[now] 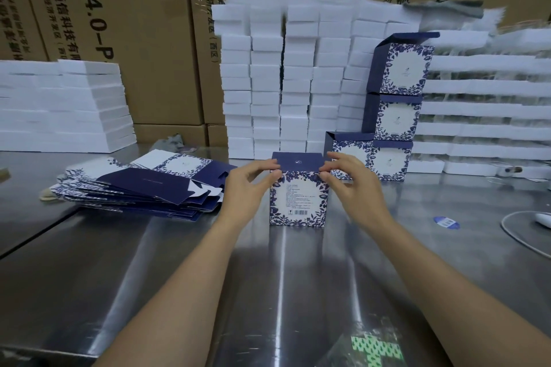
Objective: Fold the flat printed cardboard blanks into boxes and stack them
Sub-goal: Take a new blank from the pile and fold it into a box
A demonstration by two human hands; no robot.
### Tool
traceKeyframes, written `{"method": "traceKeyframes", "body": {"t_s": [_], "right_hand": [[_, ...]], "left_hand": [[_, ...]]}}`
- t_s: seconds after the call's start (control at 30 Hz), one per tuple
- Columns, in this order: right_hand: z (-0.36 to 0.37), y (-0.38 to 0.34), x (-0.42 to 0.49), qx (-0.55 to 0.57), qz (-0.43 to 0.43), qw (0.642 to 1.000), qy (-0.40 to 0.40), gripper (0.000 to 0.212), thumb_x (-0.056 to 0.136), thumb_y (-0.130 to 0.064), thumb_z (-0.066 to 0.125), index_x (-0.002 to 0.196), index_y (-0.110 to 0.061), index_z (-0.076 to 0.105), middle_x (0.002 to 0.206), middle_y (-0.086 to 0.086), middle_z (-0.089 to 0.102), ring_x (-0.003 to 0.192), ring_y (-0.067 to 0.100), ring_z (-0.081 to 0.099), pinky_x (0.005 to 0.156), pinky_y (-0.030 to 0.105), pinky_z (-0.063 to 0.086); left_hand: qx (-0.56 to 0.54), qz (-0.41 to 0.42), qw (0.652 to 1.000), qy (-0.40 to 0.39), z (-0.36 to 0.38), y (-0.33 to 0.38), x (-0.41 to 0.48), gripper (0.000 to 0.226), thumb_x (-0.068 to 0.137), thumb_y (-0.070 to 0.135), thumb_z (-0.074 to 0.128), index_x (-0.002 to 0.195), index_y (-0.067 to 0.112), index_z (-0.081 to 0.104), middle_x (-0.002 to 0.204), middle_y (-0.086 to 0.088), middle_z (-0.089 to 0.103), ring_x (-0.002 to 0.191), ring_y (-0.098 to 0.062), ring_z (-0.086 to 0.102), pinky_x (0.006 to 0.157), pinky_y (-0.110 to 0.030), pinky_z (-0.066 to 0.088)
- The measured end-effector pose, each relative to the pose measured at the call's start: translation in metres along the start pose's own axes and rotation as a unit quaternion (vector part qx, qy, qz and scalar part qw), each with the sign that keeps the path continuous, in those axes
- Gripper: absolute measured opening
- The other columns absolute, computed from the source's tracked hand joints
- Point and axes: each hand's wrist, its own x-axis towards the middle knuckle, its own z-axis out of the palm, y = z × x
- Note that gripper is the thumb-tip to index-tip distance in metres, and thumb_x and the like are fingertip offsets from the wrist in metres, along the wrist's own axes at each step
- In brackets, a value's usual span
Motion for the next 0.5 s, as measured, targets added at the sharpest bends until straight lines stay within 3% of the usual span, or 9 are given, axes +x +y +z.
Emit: {"method": "traceKeyframes", "body": {"t_s": [0.07,0.13,0.23,0.33,0.37,0.43,0.5], "right_hand": [[0.001,0.000,0.002,0.000,0.007,1.000,0.003,0.010,0.095,-0.016,0.078,0.095,-0.026,0.080,0.132,-0.007,0.067,0.121,-0.007,0.059,0.095,0.009,0.043],[0.003,-0.001,0.004,0.044,0.057,0.997,0.008,0.007,0.094,-0.018,0.079,0.096,-0.024,0.081,0.135,-0.005,0.063,0.125,0.005,0.062,0.105,0.024,0.044],[0.006,-0.003,0.002,0.204,0.158,0.966,0.007,0.005,0.099,-0.024,0.074,0.097,-0.024,0.079,0.113,0.000,0.072,0.106,0.017,0.067,0.092,0.039,0.058],[0.010,-0.003,0.001,0.236,0.190,0.953,0.007,0.006,0.104,-0.022,0.066,0.108,-0.025,0.071,0.111,0.015,0.072,0.099,0.020,0.067,0.086,0.044,0.061],[0.010,-0.003,0.002,0.230,0.188,0.955,0.009,0.015,0.104,-0.017,0.065,0.113,-0.029,0.068,0.114,0.012,0.071,0.101,0.021,0.068,0.090,0.045,0.060],[0.011,-0.005,0.003,0.231,0.165,0.959,0.009,0.045,0.098,0.000,0.065,0.124,-0.036,0.061,0.126,0.007,0.068,0.108,0.020,0.070,0.092,0.042,0.060],[0.011,-0.004,0.002,0.194,0.102,0.976,-0.005,0.071,0.087,0.009,0.062,0.135,-0.044,0.054,0.136,-0.003,0.062,0.111,0.018,0.068,0.085,0.038,0.063]], "left_hand": [[-0.002,-0.001,1.000,0.003,0.002,0.000,0.000,0.013,0.090,0.013,0.084,0.103,0.015,0.084,0.112,0.004,0.081,0.114,-0.009,0.072,0.108,-0.046,0.055],[0.002,-0.002,1.000,0.013,0.005,0.001,-0.001,0.011,0.091,0.016,0.083,0.102,0.018,0.084,0.114,0.006,0.080,0.114,-0.007,0.072,0.109,-0.045,0.054],[0.002,-0.032,0.999,0.001,0.009,0.005,-0.005,0.011,0.097,0.031,0.077,0.104,0.023,0.081,0.107,0.014,0.078,0.108,0.000,0.070,0.108,-0.046,0.054],[-0.008,-0.054,0.999,0.006,0.017,0.010,-0.005,0.008,0.102,0.026,0.071,0.107,0.023,0.075,0.101,0.018,0.075,0.098,-0.001,0.069,0.099,-0.044,0.059],[-0.021,-0.055,0.998,0.013,0.020,0.012,-0.005,0.011,0.101,0.018,0.069,0.109,0.025,0.072,0.106,0.018,0.073,0.100,-0.003,0.069,0.094,-0.040,0.061],[-0.045,-0.039,0.998,0.009,0.022,0.015,-0.005,0.042,0.096,-0.002,0.064,0.118,0.034,0.066,0.129,0.015,0.064,0.113,-0.002,0.066,0.085,-0.029,0.061],[-0.017,0.007,1.000,-0.015,0.023,0.014,-0.007,0.074,0.088,-0.015,0.057,0.132,0.045,0.059,0.142,0.021,0.051,0.126,0.000,0.058,0.082,-0.029,0.063]]}}
